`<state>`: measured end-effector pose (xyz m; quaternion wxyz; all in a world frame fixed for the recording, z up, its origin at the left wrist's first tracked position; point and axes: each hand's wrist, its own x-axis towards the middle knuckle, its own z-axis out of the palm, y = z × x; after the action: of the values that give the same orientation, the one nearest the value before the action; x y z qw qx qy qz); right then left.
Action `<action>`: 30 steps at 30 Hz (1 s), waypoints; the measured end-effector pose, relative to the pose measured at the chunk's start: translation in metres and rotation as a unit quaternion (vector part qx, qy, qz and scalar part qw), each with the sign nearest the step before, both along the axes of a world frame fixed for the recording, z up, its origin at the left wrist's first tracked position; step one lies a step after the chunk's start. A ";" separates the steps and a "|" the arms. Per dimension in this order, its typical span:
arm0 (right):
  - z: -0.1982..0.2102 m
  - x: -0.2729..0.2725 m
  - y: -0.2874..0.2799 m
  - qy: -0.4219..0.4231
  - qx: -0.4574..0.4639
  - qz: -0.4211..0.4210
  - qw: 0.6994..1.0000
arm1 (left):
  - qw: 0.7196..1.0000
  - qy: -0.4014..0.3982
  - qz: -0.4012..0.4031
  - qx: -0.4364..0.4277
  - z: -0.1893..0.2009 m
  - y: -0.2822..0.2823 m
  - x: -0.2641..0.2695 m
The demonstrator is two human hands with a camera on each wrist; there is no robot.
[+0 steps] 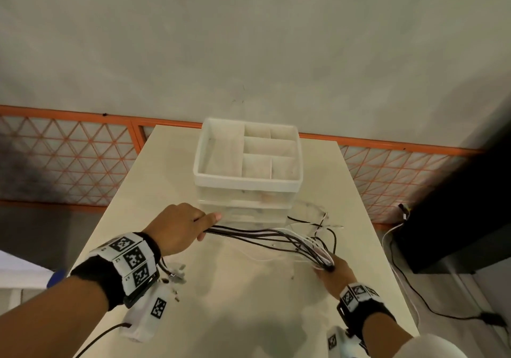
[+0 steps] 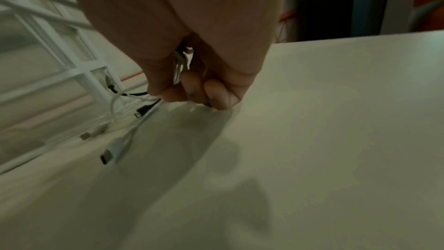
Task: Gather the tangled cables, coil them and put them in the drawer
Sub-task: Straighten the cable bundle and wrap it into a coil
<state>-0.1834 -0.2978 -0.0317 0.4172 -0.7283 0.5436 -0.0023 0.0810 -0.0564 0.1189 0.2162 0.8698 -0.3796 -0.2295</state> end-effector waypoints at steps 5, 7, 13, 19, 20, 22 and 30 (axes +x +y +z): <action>0.035 -0.003 -0.001 0.095 -0.052 0.122 0.987 | 1.000 -0.014 0.020 -0.009 0.002 -0.008 -0.007; 0.050 -0.001 -0.004 0.147 -0.073 0.154 0.974 | 1.000 -0.021 0.010 -0.018 0.008 -0.012 -0.010; 0.112 0.024 0.003 0.108 -0.046 0.237 0.964 | 0.998 -0.042 -0.013 -0.038 0.026 -0.026 -0.022; 0.144 0.064 0.055 0.049 -0.119 0.318 0.939 | 0.996 -0.066 -0.030 -0.047 0.028 -0.040 -0.039; 0.139 0.069 0.061 0.062 -0.146 0.318 0.935 | 0.996 -0.064 -0.034 -0.050 0.028 -0.040 -0.042; 0.124 0.076 0.062 0.099 -0.179 0.298 0.932 | 0.996 -0.052 -0.042 -0.056 0.030 -0.039 -0.042; 0.103 0.066 -0.014 0.096 -0.186 0.050 0.977 | 0.998 -0.003 -0.062 -0.005 0.025 -0.011 -0.015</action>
<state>-0.1176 -0.3116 0.0711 0.2198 -0.8165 0.5337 -0.0128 0.0656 -0.0670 0.1440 0.2045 0.8441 -0.4346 -0.2385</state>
